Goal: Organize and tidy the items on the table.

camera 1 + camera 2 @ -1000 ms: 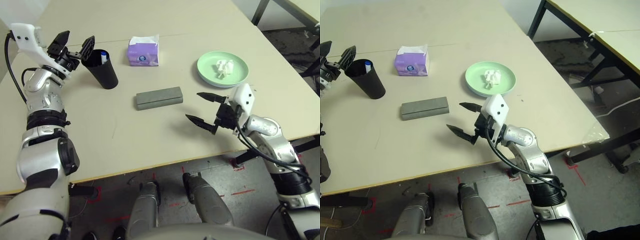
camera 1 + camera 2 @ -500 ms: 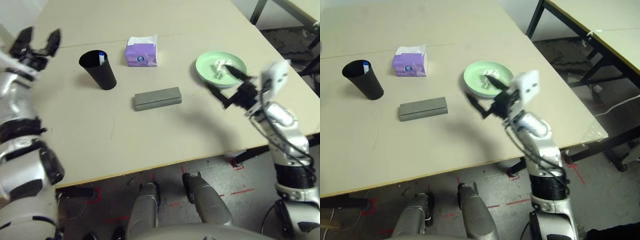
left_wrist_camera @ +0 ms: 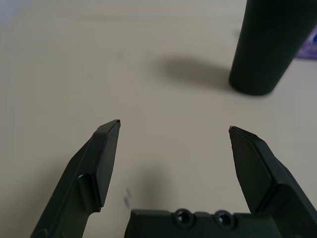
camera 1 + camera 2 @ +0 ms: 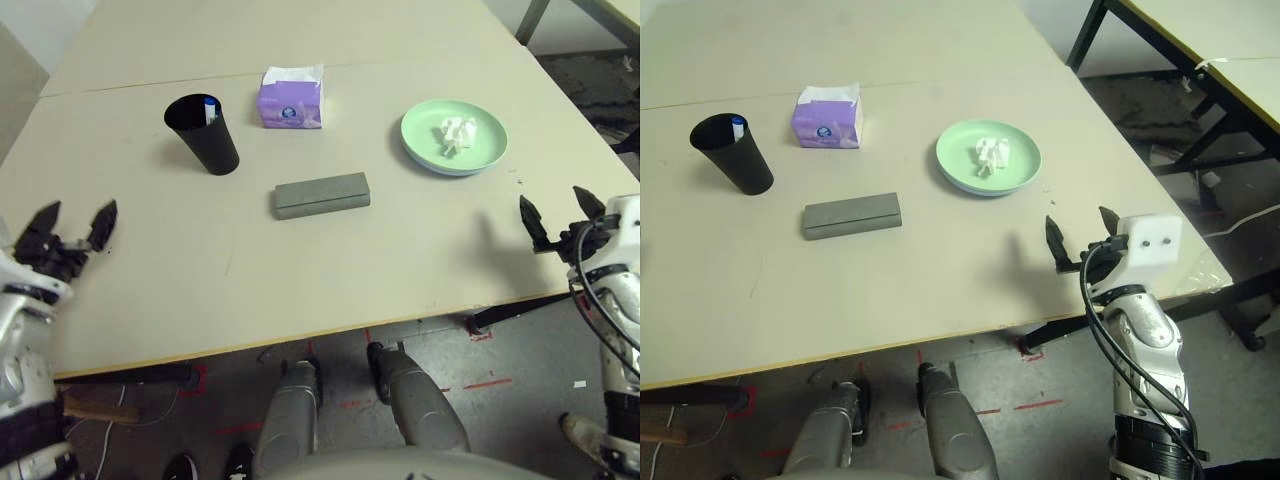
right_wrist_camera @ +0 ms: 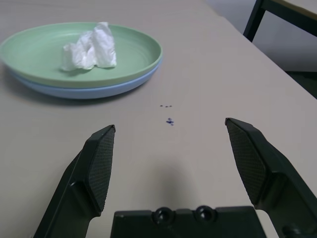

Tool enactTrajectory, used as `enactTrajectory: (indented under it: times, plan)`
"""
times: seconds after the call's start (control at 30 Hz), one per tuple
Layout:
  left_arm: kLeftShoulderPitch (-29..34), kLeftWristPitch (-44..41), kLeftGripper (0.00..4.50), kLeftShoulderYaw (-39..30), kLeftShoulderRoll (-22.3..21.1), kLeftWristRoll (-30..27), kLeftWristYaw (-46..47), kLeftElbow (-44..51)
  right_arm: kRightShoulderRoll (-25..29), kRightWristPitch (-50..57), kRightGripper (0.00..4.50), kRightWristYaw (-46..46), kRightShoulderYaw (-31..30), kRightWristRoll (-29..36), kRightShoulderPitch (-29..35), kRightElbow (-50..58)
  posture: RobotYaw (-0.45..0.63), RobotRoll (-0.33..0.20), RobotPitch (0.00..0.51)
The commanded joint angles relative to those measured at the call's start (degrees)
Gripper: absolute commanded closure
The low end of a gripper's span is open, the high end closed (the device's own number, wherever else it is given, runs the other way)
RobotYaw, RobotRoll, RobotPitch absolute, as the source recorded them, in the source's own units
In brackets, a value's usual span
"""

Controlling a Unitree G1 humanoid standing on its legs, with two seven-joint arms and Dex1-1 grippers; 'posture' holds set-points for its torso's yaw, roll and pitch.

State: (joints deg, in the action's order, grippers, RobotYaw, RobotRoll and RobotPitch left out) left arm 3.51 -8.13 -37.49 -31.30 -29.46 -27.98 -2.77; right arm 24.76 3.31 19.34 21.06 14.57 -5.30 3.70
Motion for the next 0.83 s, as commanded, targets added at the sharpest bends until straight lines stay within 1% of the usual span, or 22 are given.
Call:
enactTrajectory:
  times: [0.03,0.17,0.4,0.5,0.6,0.7,0.77,0.83]
  plan:
    - [1.75,-0.38,0.05,0.27,1.33,0.34,1.75,2.98,-0.33,-2.01,0.00,0.20,-0.10,0.28,-0.92,-1.44,-0.13,0.000,0.276]
    - [2.20,-0.55,0.05,-0.72,1.12,0.04,2.38,3.27,-0.57,-2.05,0.00,0.01,-0.83,0.26,-2.55,-0.97,-0.11,0.000,0.275]
    - [3.02,-0.85,0.05,-1.20,-0.76,0.36,1.83,2.50,-1.42,-0.15,0.00,-1.44,-2.16,-0.09,-5.06,2.01,-0.10,0.000,0.283]
    - [3.23,-1.40,0.05,-1.22,-2.32,0.70,1.32,2.32,-2.05,0.96,0.00,-2.46,-2.90,-0.19,-5.10,4.27,-0.08,0.000,0.294]
    - [4.17,-2.84,0.05,-1.83,-3.02,0.18,2.23,5.03,-1.53,1.64,0.00,-1.96,-2.56,0.57,-4.84,5.02,-0.07,0.000,0.306]
    - [4.59,-3.45,0.05,-2.00,-3.23,-0.07,2.30,5.71,-1.43,1.48,0.00,-1.57,-2.09,0.88,-3.88,5.48,-0.09,0.000,0.308]
    - [4.07,-3.39,0.05,-2.15,-3.89,-0.07,1.60,4.38,-1.44,1.83,0.00,-1.93,-1.81,0.89,-3.16,6.60,-0.10,0.000,0.307]
    - [2.21,-3.18,0.05,-1.32,-3.94,-0.02,1.59,3.68,-1.55,1.98,0.00,-2.30,-1.55,0.96,-2.63,7.24,-0.10,0.000,0.304]
